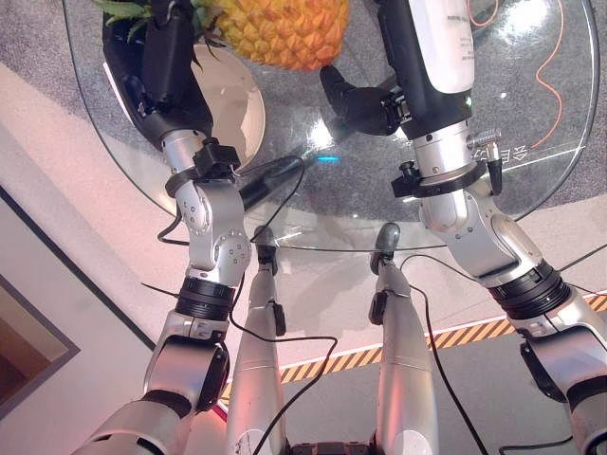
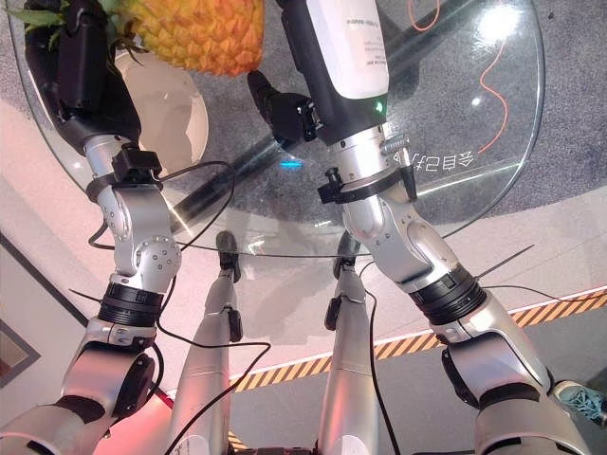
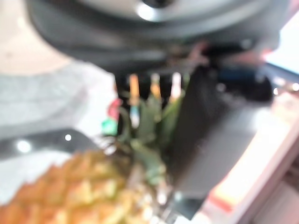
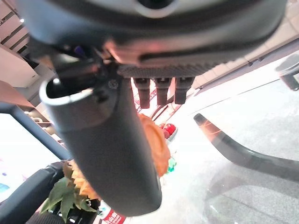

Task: Pick up the fruit to the plate

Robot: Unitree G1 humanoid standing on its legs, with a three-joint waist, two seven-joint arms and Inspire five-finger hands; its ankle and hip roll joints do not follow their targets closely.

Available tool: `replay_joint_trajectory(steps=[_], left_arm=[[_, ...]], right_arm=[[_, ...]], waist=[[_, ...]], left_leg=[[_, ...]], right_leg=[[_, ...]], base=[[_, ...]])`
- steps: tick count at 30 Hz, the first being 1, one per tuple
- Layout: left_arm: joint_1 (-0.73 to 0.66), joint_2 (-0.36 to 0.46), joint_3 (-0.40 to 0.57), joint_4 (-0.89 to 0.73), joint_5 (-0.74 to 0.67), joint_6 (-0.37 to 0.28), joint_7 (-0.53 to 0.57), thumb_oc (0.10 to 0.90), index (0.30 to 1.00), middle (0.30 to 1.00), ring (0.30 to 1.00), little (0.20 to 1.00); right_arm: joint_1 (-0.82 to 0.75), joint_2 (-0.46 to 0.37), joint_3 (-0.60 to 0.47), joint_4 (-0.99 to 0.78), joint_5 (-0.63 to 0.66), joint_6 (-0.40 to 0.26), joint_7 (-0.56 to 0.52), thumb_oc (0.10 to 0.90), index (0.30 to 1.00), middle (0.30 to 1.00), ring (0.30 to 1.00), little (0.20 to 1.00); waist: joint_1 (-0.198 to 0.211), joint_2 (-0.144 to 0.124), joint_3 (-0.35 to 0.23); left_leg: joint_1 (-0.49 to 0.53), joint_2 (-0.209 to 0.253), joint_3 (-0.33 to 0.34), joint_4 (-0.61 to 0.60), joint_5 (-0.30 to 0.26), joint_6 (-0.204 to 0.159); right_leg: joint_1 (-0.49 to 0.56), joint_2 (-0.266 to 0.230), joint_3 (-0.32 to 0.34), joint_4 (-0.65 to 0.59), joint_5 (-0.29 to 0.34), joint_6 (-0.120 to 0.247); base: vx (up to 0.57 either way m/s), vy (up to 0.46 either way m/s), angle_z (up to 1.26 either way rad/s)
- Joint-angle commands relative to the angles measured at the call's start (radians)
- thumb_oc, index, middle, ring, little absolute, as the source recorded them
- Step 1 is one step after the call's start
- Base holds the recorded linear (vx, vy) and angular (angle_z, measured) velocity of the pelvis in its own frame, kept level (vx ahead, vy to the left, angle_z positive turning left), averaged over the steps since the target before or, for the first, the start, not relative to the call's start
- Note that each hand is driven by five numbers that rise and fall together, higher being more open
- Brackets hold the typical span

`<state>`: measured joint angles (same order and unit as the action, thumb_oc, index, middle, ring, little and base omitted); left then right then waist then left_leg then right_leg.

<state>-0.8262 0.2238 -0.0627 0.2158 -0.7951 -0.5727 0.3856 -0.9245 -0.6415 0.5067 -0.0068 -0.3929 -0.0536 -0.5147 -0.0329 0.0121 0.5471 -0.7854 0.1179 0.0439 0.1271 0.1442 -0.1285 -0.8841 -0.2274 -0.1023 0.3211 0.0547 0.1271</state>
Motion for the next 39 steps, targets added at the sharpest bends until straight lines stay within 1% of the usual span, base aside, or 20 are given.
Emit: replay_joint_trajectory(steps=[1,9,20,22,26,28,29,31,33,35,37,38,39], left_arm=[[-0.102,0.053,0.018,-0.134,0.040,-0.159,-0.032,0.100,0.300,0.300,0.300,0.200],[-0.103,0.054,0.023,-0.136,0.050,-0.160,-0.017,0.100,0.300,0.300,0.300,0.200],[-0.095,0.054,0.039,-0.126,0.096,-0.180,0.055,0.100,0.300,0.300,0.300,0.200],[-0.091,0.055,0.043,-0.119,0.131,-0.186,0.075,0.100,0.300,0.300,0.300,0.200],[-0.089,0.067,0.047,-0.105,0.188,-0.189,0.113,0.100,0.300,0.300,0.300,0.200],[-0.088,0.076,0.049,-0.093,0.212,-0.188,0.131,0.100,0.300,0.300,0.300,0.200],[-0.094,0.078,0.049,-0.089,0.218,-0.189,0.135,0.100,0.300,0.300,0.300,0.200],[-0.087,0.083,0.053,-0.079,0.229,-0.193,0.140,0.100,0.300,0.300,0.300,0.200],[-0.089,0.090,0.055,-0.068,0.254,-0.194,0.154,0.100,0.300,0.300,0.300,0.200],[-0.083,0.097,0.062,-0.057,0.275,-0.198,0.170,0.100,0.300,0.300,0.300,0.200],[-0.083,0.101,0.065,-0.048,0.278,-0.206,0.173,0.100,0.300,0.300,0.300,0.200],[-0.077,0.108,0.071,-0.036,0.285,-0.214,0.177,0.100,0.300,0.300,0.300,0.200],[-0.078,0.110,0.073,-0.036,0.287,-0.215,0.179,0.100,0.300,0.300,0.300,0.200]], right_arm=[[-0.108,0.011,-0.072,-0.081,-0.051,-0.048,-0.061,0.800,0.900,0.900,0.900,0.900],[-0.105,0.009,-0.074,-0.067,-0.038,-0.037,-0.082,0.800,0.900,0.900,0.900,0.900],[-0.070,0.011,-0.109,-0.027,-0.019,-0.007,-0.153,0.800,0.900,0.900,0.900,0.900],[-0.056,0.012,-0.119,-0.013,0.001,0.002,-0.183,0.800,0.900,0.900,0.900,0.900],[-0.021,0.013,-0.148,0.015,0.053,-0.001,-0.239,0.800,0.900,0.900,0.900,0.900],[0.003,0.020,-0.166,0.034,0.083,-0.007,-0.269,0.800,0.900,0.900,0.900,0.900],[0.004,0.021,-0.172,0.037,0.091,-0.006,-0.276,0.800,0.900,0.900,0.900,0.900],[0.020,0.028,-0.188,0.047,0.112,-0.011,-0.293,0.800,0.900,0.900,0.900,0.900],[0.031,0.035,-0.203,0.057,0.116,-0.009,-0.313,0.800,0.900,0.900,0.900,0.900],[0.052,0.042,-0.223,0.073,0.132,-0.009,-0.345,0.800,0.900,0.900,0.900,0.900],[0.058,0.045,-0.234,0.082,0.137,-0.009,-0.364,0.800,0.900,0.900,0.900,0.900],[0.074,0.043,-0.250,0.098,0.159,-0.005,-0.395,0.800,0.900,0.900,0.900,0.900],[0.075,0.043,-0.255,0.102,0.167,-0.005,-0.403,0.800,0.900,0.900,0.900,0.900]], waist=[[0.021,-0.039,-0.027],[0.022,-0.039,-0.027],[0.019,-0.039,-0.027],[0.016,-0.040,-0.027],[0.011,-0.041,-0.027],[0.009,-0.042,-0.027],[0.008,-0.042,-0.027],[0.007,-0.040,-0.027],[0.005,-0.039,-0.027],[0.003,-0.036,-0.027],[0.002,-0.035,-0.027],[0.001,-0.035,-0.027],[0.000,-0.034,-0.027]], left_leg=[[-0.023,-0.046,-0.016,0.046,-0.048,0.001],[-0.022,-0.047,-0.016,0.043,-0.048,0.001],[-0.022,-0.048,-0.017,0.040,-0.048,0.001],[-0.022,-0.046,-0.016,0.041,-0.049,0.001],[-0.021,-0.045,-0.013,0.040,-0.050,0.001],[-0.007,-0.041,-0.011,0.038,-0.060,-0.001],[-0.016,-0.042,-0.011,0.036,-0.051,0.001],[-0.007,-0.040,-0.010,0.037,-0.060,-0.001],[-0.014,-0.040,-0.008,0.034,-0.053,0.001],[-0.003,-0.038,-0.006,0.032,-0.060,0.000],[-0.008,-0.039,-0.005,0.030,-0.053,0.001],[0.001,-0.038,-0.003,0.030,-0.061,0.000],[-0.006,-0.039,-0.003,0.029,-0.054,0.001]], right_leg=[[0.081,0.038,-0.051,-0.125,0.029,0.019],[0.083,0.038,-0.052,-0.129,0.029,0.019],[0.084,0.038,-0.049,-0.132,0.031,0.019],[0.082,0.038,-0.048,-0.131,0.031,0.018],[0.081,0.039,-0.048,-0.132,0.033,0.018],[0.093,0.040,-0.048,-0.130,0.022,0.020],[0.085,0.039,-0.047,-0.133,0.032,0.019],[0.091,0.040,-0.046,-0.131,0.023,0.020],[0.083,0.040,-0.044,-0.132,0.030,0.018],[0.090,0.040,-0.042,-0.129,0.022,0.019],[0.084,0.039,-0.042,-0.131,0.030,0.018],[0.092,0.039,-0.041,-0.130,0.022,0.019],[0.085,0.038,-0.041,-0.131,0.030,0.018]], base=[[0.00,0.000,0.00],[0.00,0.000,0.00],[0.00,0.000,0.00],[0.00,0.000,0.00],[0.00,0.000,0.00],[0.00,0.000,0.00],[0.00,0.000,0.00],[0.00,0.000,0.00],[-0.01,0.015,-0.01],[0.00,0.000,0.00],[0.00,0.000,0.00],[0.00,0.000,0.00],[0.00,0.000,0.00]])
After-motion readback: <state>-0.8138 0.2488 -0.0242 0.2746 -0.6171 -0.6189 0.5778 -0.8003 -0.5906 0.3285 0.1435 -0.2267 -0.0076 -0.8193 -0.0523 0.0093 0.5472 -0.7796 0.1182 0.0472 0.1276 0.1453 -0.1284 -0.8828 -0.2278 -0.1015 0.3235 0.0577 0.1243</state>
